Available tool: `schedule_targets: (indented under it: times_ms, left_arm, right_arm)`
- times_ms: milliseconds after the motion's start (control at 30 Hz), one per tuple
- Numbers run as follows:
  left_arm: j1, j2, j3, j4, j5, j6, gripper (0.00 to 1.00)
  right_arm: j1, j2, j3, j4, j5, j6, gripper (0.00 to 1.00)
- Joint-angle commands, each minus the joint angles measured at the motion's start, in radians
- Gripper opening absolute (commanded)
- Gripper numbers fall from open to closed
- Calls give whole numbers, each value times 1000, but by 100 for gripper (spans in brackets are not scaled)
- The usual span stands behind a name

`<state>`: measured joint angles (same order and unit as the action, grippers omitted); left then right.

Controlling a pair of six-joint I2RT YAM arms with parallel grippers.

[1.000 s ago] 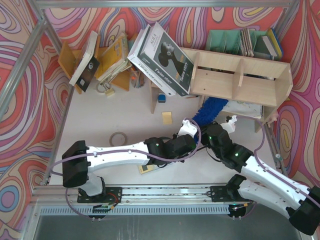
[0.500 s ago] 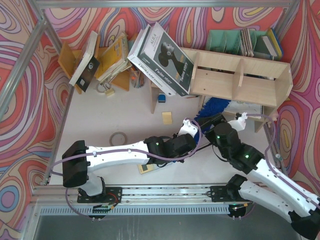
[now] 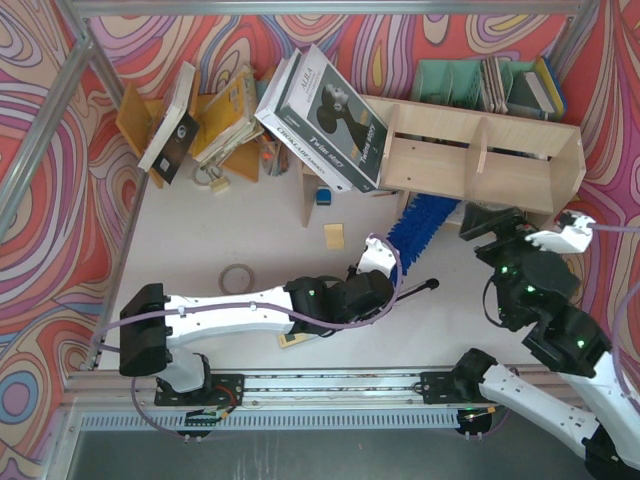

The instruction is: Dust the bookshelf with a duster

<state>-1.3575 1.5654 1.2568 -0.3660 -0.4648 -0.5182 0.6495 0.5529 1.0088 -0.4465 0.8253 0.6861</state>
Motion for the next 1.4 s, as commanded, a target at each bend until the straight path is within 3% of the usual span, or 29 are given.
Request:
schedule_targets:
  times_ms: [0,400,500,700,933,1367]
  left_arm:
    - [-13,8,48,101,-52,29,0]
    - [-22,214,275,67,122,163,0]
    - [-26,263,325,37,161,195,0]
    - [-28,282,315,-17,169,233,0]
    - [-25,272,217,-74,110,246,0]
    - [-46,148,202,3,101,271,0]
  right_arm:
    - [4,11,80,-5,129,-281,77]
    - [4,-26,79,250,220,-747,79]
    - [5,-28,59,269,221,-797,80]
    - [4,-73,-45,367,218,-846,81]
    - [4,-57,-93,344,217,-798,82]
    - [4,-77,-113,423,244,-832,83]
